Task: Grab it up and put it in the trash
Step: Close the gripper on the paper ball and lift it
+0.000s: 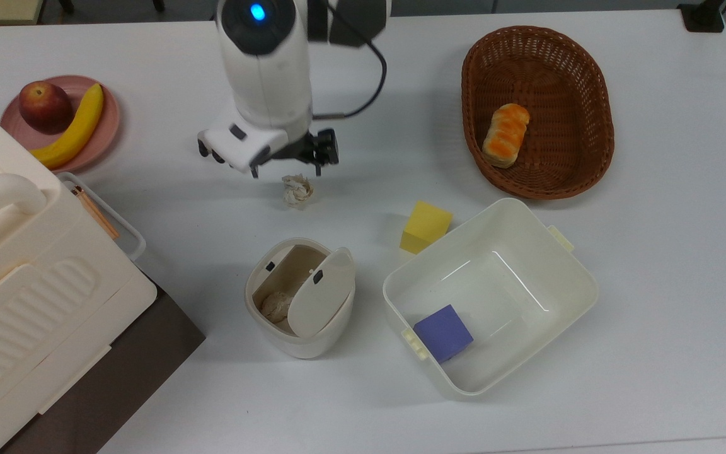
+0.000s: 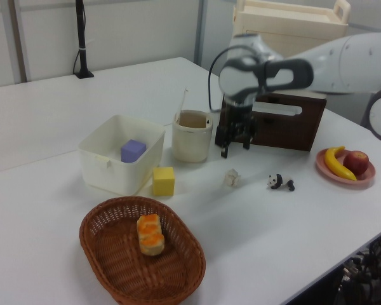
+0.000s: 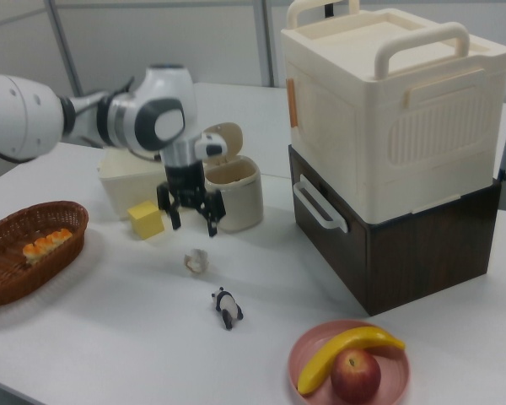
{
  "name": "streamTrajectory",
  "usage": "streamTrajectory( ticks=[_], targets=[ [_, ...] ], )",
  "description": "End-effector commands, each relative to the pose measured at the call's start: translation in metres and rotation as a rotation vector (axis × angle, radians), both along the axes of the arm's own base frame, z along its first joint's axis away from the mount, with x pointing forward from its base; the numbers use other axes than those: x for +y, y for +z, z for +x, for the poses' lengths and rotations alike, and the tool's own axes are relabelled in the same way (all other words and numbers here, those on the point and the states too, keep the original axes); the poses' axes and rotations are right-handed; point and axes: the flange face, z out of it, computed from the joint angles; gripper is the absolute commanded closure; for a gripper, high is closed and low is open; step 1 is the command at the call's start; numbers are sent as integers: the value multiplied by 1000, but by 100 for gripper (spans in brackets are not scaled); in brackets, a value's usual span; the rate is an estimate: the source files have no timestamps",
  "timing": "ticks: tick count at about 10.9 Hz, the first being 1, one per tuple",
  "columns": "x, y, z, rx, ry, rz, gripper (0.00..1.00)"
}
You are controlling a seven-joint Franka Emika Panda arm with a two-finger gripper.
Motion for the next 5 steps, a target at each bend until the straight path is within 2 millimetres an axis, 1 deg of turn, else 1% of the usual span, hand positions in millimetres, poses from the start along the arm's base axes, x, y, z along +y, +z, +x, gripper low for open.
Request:
streamTrajectory(
  ticks=[1, 2, 3, 4, 5],
  targets=[
    [8, -48, 1, 12, 54, -42, 0],
    [13, -59, -3, 35, 74, -48, 0],
    [20, -69, -8, 55, 96, -62, 10],
    [23, -73, -12, 65, 114, -73, 52],
    [24, -72, -11, 63, 116, -73, 88]
  ],
)
